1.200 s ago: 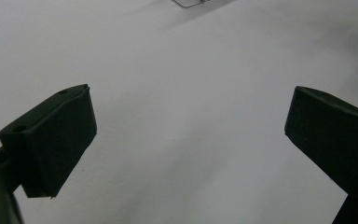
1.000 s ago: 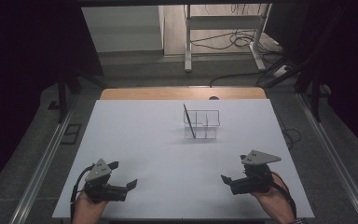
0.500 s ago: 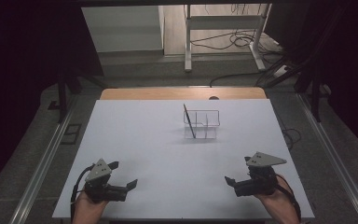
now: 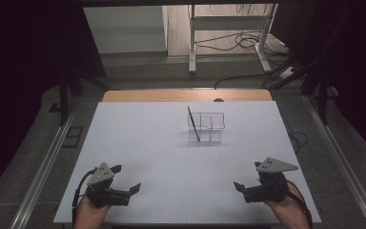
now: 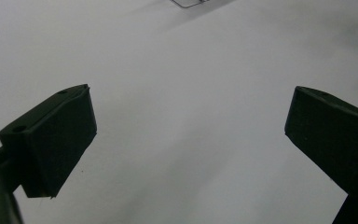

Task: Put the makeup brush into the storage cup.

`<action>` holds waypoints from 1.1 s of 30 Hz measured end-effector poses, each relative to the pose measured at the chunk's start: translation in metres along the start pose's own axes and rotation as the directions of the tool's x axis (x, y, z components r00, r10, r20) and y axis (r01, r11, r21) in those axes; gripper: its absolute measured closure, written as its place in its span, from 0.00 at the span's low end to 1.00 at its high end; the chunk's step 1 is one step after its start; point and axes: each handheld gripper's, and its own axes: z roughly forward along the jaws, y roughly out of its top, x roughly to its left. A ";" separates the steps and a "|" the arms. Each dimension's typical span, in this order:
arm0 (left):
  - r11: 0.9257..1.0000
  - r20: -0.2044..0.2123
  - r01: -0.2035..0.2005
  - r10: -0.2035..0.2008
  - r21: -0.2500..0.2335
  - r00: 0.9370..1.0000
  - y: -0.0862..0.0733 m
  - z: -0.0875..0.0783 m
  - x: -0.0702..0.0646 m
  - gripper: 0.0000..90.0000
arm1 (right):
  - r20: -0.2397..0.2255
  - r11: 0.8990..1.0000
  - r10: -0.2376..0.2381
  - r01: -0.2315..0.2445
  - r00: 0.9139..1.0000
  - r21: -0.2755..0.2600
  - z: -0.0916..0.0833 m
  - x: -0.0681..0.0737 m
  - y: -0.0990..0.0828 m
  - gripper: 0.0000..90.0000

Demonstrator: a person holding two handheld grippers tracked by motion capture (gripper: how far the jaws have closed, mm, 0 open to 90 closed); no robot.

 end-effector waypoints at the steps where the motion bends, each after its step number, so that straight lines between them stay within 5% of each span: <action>1: 1.000 0.001 0.000 0.000 0.001 1.000 0.000 0.000 0.000 0.03 | 0.003 1.000 -0.002 0.002 1.000 0.000 0.000 0.000 -0.001 0.00; 33: 1.000 0.000 -0.001 0.001 0.001 1.000 0.000 0.000 0.000 0.03 | 0.049 1.000 0.021 -0.021 0.999 -0.001 -0.017 -0.008 -0.018 0.00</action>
